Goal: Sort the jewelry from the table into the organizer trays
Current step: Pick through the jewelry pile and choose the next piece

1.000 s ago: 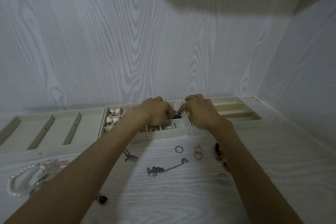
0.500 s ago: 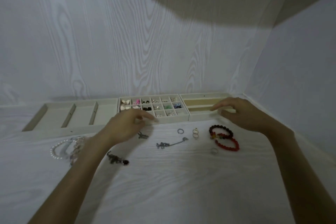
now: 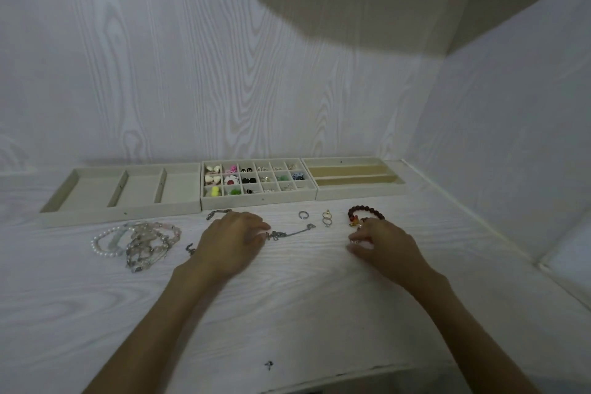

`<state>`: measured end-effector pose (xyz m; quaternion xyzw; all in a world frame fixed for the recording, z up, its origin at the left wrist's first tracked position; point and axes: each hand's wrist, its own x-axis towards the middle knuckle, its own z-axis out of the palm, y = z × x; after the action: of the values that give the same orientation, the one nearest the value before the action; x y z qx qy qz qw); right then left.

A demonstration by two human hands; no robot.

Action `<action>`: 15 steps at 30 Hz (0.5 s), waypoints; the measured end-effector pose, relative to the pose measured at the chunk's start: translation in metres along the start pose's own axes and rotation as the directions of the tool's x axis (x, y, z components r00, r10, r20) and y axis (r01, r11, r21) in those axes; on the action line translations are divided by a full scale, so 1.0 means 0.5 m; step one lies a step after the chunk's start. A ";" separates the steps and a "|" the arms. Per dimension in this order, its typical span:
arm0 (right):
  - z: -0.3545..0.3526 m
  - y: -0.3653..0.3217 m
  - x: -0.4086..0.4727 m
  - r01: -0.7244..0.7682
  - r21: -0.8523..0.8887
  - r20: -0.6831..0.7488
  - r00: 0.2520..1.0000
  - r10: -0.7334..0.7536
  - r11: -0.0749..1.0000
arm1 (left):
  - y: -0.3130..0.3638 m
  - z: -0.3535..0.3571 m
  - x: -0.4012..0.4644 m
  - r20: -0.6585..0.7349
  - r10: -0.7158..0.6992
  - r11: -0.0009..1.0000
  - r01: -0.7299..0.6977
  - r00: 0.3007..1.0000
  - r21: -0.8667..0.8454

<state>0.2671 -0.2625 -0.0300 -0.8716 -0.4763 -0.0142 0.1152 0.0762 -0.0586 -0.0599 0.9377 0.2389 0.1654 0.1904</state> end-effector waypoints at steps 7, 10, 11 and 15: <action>0.008 -0.019 0.014 0.021 -0.111 0.017 1.000 -0.019 0.994 | 0.003 -0.016 0.005 0.036 -0.048 0.999 0.047 0.998 0.026; -0.011 -0.029 0.023 0.006 -0.143 0.056 0.998 0.002 0.990 | 0.007 -0.031 0.020 0.093 -0.064 0.994 0.055 0.994 0.099; -0.019 -0.032 0.025 -0.002 -0.123 0.072 0.997 0.011 0.992 | 0.008 -0.036 0.024 0.123 -0.066 0.992 0.052 0.990 0.118; -0.038 -0.042 0.038 -0.031 0.111 0.046 0.999 0.026 0.993 | -0.001 -0.058 0.053 0.235 -0.075 0.997 0.066 0.969 0.047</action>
<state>0.2614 -0.2399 -0.0052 -0.8706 -0.4662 0.0334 0.1535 0.0865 -0.0364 -0.0288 0.9452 0.2509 0.0407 0.2049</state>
